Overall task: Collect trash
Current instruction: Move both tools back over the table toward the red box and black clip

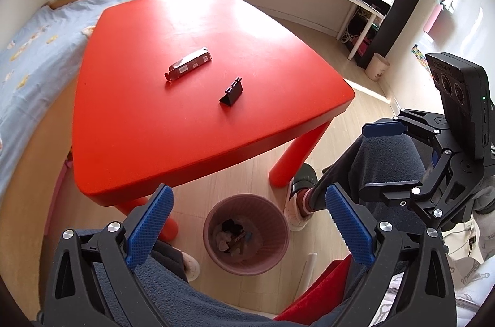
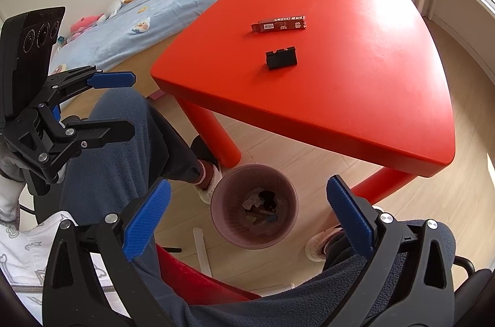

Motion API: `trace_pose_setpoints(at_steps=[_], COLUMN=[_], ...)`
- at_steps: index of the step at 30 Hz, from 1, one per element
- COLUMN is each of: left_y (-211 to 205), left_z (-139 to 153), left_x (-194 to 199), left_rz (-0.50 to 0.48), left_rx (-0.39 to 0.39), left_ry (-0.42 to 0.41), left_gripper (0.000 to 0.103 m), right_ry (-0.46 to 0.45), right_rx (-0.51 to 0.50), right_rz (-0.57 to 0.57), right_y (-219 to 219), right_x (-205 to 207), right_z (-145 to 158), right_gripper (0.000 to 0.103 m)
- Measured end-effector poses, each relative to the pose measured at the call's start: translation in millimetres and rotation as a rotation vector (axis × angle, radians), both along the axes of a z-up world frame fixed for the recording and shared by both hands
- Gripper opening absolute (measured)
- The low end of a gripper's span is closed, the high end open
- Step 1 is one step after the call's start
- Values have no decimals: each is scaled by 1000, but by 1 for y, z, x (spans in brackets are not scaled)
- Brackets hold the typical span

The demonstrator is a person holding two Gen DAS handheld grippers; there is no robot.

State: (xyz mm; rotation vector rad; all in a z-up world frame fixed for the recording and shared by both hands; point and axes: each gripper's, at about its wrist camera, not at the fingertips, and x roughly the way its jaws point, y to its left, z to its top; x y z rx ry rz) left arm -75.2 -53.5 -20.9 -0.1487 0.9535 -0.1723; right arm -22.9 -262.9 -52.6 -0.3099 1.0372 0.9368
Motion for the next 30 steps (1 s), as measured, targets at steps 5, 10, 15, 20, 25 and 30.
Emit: trace_pose_setpoints(at_steps=[5,10,15,20,25,30], left_y=[7,21,34,46,56,60], left_z=[9,20,28,30,29,24], left_x=[9,24,45,72,100,134], left_rz=[-3,1,-7,-32,-61,-118], left_rx=[13,26,53,86,112,137], left_ry=[-30,-64,-80,-82,-79,-57], left_gripper=[95,95,95,95,95,95], right_ry=[-16,-45,-64,-79,-81,-78], right_rx=[2,2,4,-3,-11,-25], right_rz=[6,9,15,25,31,48], right_y=[6,13,23,37,53,70], right_x=[8,21,39,57,79,97], right_z=[6,15,23,25,22,15], right_gripper=[99,99,99,99,99,99])
